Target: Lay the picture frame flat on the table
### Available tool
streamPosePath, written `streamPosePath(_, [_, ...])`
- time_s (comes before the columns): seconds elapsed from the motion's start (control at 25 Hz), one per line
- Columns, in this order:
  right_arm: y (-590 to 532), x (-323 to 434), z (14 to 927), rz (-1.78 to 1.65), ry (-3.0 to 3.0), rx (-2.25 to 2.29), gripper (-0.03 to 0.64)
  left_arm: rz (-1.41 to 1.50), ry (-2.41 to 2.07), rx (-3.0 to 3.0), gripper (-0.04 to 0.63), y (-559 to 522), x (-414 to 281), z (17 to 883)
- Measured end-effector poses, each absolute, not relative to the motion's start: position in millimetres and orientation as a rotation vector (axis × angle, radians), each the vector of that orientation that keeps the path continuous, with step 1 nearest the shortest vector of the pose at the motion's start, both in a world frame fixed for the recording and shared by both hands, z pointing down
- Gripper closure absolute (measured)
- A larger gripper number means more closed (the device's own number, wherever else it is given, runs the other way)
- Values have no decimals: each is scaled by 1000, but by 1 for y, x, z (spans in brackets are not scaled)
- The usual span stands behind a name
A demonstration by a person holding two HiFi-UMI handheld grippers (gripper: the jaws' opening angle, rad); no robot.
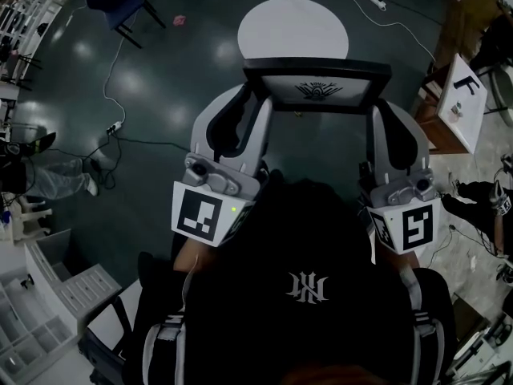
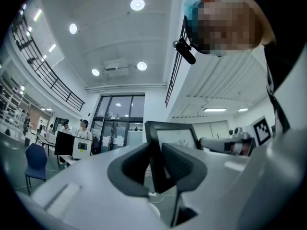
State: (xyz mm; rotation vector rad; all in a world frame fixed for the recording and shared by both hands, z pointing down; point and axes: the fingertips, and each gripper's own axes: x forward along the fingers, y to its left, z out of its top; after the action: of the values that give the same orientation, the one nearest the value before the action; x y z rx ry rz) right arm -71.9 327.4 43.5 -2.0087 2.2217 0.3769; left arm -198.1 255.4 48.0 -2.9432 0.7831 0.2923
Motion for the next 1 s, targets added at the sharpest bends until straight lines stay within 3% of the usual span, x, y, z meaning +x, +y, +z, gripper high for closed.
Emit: streamPosePath(1.0, [367,-8,52,357,2187,-2002,609,298,738,-2906,523,294,-132,41])
